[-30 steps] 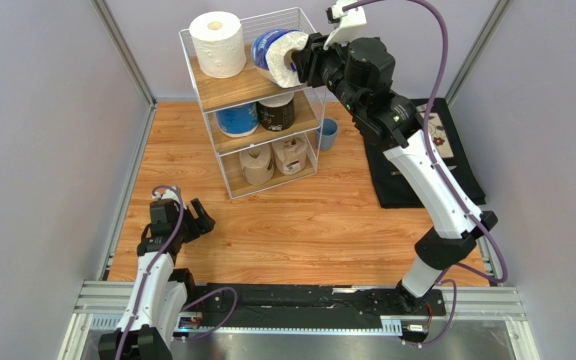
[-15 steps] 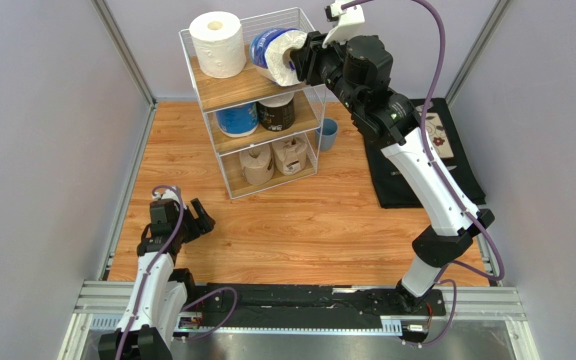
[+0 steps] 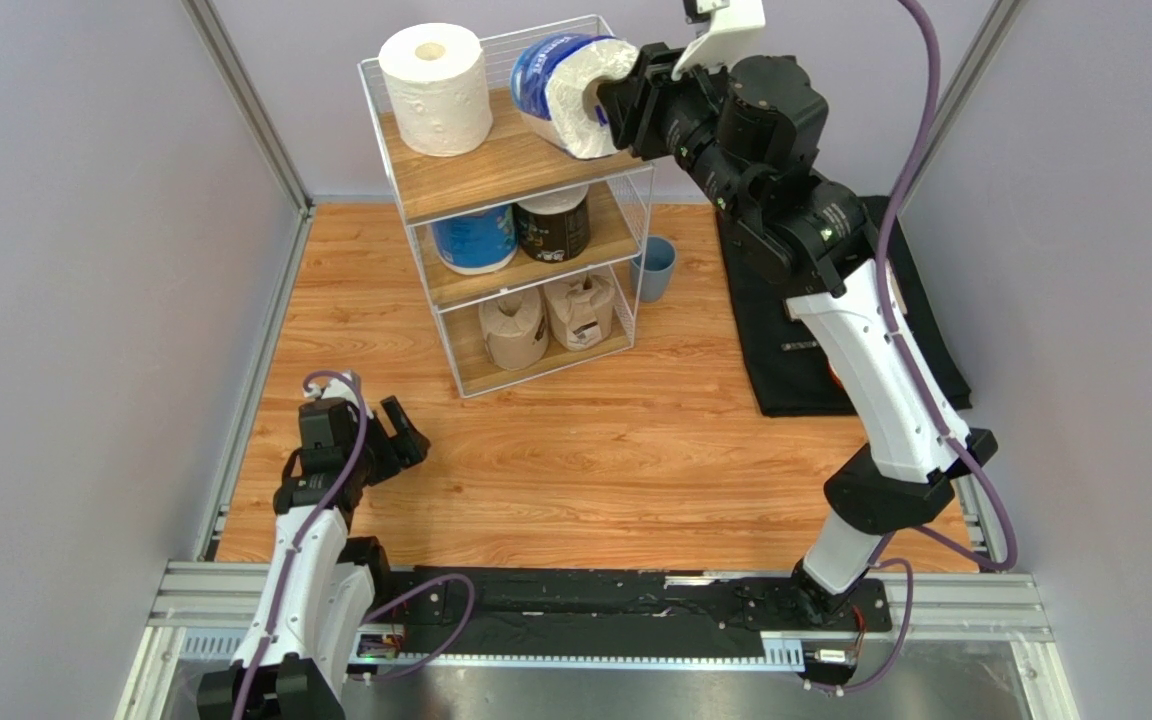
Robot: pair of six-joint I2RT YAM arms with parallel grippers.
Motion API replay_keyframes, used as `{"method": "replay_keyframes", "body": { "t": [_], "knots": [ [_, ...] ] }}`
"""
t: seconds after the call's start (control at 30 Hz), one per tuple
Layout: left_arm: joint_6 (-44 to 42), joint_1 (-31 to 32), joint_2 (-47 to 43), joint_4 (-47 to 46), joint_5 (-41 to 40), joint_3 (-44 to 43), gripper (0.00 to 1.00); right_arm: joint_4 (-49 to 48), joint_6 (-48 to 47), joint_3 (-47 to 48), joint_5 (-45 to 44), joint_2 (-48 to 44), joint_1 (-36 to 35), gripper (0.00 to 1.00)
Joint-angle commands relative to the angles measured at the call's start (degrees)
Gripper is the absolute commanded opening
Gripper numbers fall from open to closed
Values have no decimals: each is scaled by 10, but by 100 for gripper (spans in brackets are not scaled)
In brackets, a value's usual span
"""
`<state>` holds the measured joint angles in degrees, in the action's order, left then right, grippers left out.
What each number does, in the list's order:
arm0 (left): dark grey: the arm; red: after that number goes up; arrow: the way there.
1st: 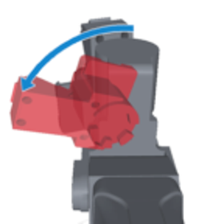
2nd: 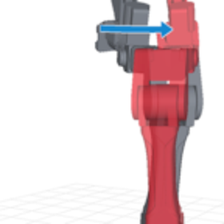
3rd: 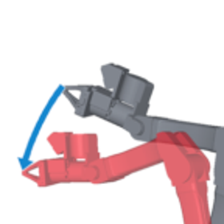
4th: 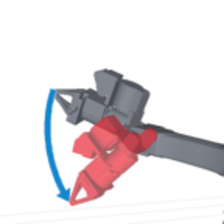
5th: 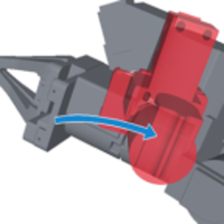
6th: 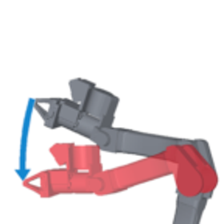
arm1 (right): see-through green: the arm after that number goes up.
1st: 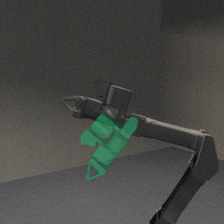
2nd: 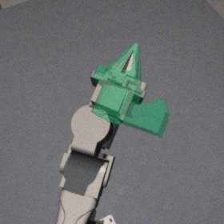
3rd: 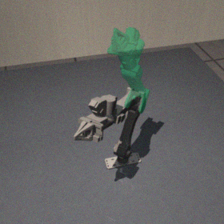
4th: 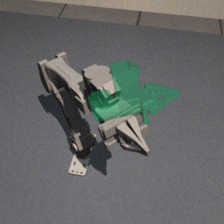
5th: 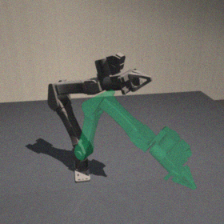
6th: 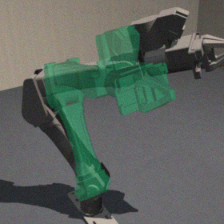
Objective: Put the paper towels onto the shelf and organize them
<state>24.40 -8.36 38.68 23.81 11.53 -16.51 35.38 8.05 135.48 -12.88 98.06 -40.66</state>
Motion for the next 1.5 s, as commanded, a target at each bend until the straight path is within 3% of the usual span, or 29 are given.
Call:
{"method": "replay_keyframes", "body": {
  "t": [0.0,0.23,1.47],
  "knots": [
    [5,-3,-7,-11,2,3,86,-6,0,51,2,-2,1,26],
    [6,-3,-7,-10,1,3,86,4,3,87,2,12,2,25],
    [6,-3,-4,-11,2,4,86,6,20,27,26,27,25,32]
  ]
}}
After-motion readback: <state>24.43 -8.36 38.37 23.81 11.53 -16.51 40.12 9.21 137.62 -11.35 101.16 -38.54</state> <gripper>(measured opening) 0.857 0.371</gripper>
